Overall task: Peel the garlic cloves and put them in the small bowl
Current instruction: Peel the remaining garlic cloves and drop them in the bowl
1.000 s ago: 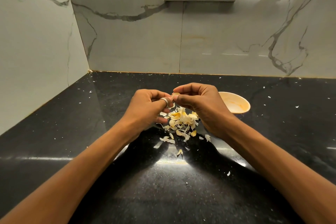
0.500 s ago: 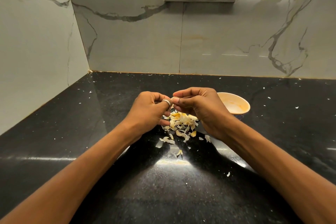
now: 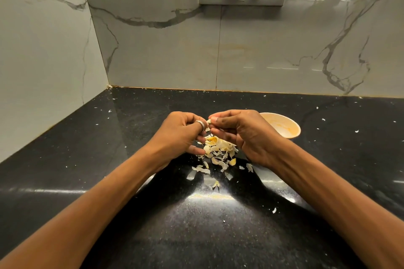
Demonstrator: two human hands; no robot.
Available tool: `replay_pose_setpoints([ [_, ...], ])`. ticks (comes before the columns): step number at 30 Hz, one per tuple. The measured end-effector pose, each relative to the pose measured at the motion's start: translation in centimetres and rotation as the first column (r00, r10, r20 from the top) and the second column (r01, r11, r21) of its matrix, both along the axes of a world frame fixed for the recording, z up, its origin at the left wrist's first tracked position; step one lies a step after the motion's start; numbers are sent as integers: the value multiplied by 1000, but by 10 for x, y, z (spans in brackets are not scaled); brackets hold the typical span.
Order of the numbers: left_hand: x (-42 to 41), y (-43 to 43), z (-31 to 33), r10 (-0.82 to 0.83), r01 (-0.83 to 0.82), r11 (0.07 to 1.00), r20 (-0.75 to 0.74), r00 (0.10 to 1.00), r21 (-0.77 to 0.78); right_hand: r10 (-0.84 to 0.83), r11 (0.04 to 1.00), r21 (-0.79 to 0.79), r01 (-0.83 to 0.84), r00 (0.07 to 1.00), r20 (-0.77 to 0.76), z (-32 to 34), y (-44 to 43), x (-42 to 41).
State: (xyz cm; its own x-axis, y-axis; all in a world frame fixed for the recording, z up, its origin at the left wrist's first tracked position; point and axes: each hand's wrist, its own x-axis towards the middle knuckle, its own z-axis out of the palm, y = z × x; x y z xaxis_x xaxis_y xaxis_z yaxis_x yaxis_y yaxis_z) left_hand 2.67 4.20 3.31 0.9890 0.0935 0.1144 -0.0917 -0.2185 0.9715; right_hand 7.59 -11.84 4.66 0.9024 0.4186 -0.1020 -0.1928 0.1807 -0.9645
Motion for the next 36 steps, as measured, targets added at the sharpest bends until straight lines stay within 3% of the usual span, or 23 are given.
replay_pose_setpoints([
  [21, 9, 9, -4, 107, -106, 994, -23, 994, 32, 28, 995, 95, -23, 998, -50, 8, -9, -2],
  [28, 4, 10, -2, 93, -108, 989, 157, 983, 96, -26, 999, -45, 30, 997, 73, 3, -4, 2],
  [36, 3, 4, -9, 40, -264, 871, 476, 879, 414, 15, 995, -103, 1, 988, 151, -3, -4, 6],
])
